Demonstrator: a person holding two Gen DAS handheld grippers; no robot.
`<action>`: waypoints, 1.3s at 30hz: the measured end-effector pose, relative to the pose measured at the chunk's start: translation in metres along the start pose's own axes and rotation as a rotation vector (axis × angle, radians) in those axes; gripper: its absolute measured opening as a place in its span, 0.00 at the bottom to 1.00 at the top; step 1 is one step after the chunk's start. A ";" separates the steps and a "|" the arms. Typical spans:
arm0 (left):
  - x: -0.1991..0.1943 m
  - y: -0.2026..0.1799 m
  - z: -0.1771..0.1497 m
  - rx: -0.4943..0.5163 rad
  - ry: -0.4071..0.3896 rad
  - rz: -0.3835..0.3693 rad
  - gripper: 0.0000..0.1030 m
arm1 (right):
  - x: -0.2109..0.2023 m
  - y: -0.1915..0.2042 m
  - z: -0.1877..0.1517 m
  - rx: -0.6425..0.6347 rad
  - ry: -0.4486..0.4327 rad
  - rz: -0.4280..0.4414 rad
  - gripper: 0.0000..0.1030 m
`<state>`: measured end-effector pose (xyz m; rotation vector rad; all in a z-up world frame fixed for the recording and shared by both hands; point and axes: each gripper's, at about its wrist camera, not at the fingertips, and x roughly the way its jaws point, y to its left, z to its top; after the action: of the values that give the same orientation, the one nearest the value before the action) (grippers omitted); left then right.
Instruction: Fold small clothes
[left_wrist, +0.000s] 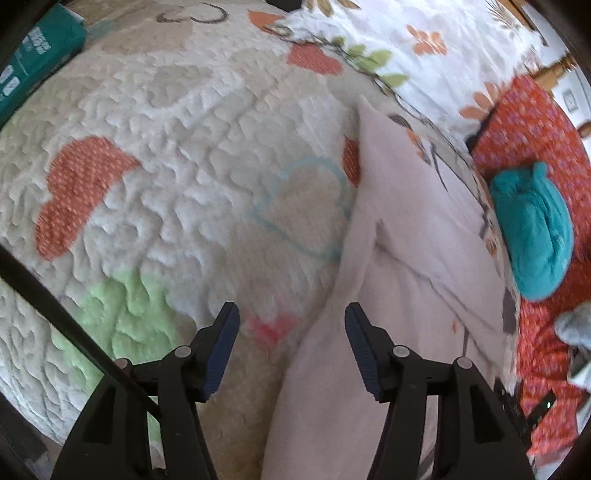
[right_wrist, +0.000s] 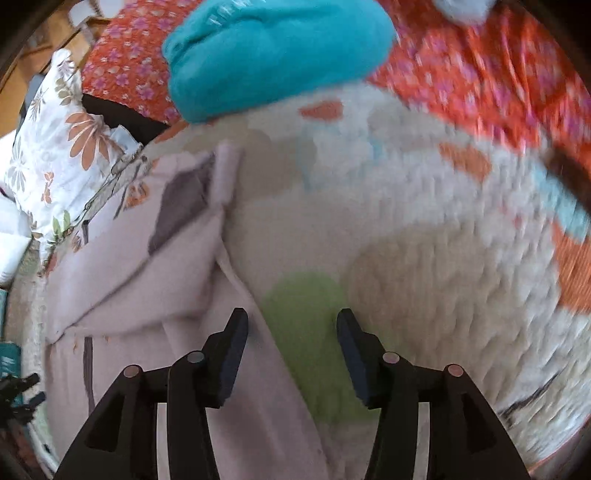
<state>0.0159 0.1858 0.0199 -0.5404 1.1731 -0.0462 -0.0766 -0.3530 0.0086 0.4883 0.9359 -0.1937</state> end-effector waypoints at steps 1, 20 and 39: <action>0.000 -0.001 -0.006 0.018 0.007 -0.024 0.58 | -0.002 -0.001 -0.001 -0.003 0.010 0.017 0.54; -0.030 0.044 -0.164 -0.003 0.040 -0.274 0.58 | -0.033 -0.035 -0.050 0.217 0.244 0.538 0.57; -0.093 0.035 -0.258 0.153 -0.091 -0.184 0.03 | -0.039 -0.022 -0.064 0.152 0.266 0.545 0.61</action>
<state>-0.2580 0.1475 0.0144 -0.5080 1.0193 -0.2642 -0.1533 -0.3431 0.0017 0.9059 1.0149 0.3033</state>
